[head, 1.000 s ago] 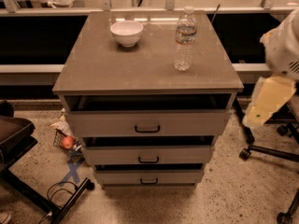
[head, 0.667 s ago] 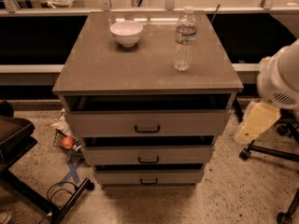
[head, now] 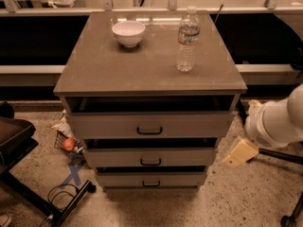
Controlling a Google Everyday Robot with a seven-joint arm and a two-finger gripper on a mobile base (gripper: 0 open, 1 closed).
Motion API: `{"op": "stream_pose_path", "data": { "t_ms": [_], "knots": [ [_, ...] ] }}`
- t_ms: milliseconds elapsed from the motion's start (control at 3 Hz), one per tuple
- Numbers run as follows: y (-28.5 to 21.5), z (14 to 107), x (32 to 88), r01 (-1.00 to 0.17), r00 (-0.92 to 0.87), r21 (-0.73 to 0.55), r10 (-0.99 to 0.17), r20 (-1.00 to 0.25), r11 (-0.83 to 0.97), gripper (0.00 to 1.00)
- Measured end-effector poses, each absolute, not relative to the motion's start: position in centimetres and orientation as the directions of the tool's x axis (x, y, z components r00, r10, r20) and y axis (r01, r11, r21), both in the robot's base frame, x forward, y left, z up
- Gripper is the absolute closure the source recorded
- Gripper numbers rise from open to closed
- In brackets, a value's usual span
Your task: Open middle drawer
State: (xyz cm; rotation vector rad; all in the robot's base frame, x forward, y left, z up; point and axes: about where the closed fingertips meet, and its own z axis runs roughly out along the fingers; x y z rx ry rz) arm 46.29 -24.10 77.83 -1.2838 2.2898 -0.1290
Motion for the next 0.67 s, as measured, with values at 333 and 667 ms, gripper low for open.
{"op": "stream_pose_path", "data": {
  "t_ms": [333,667],
  "knots": [
    [-23.08,72.39,49.24,-0.722,-0.367,-0.266,-0.68,-0.635,0.638,0.0],
    [-22.67,72.15,49.49,-0.723,-0.363,-0.271,-0.683,-0.634,0.635,0.0]
  ]
}}
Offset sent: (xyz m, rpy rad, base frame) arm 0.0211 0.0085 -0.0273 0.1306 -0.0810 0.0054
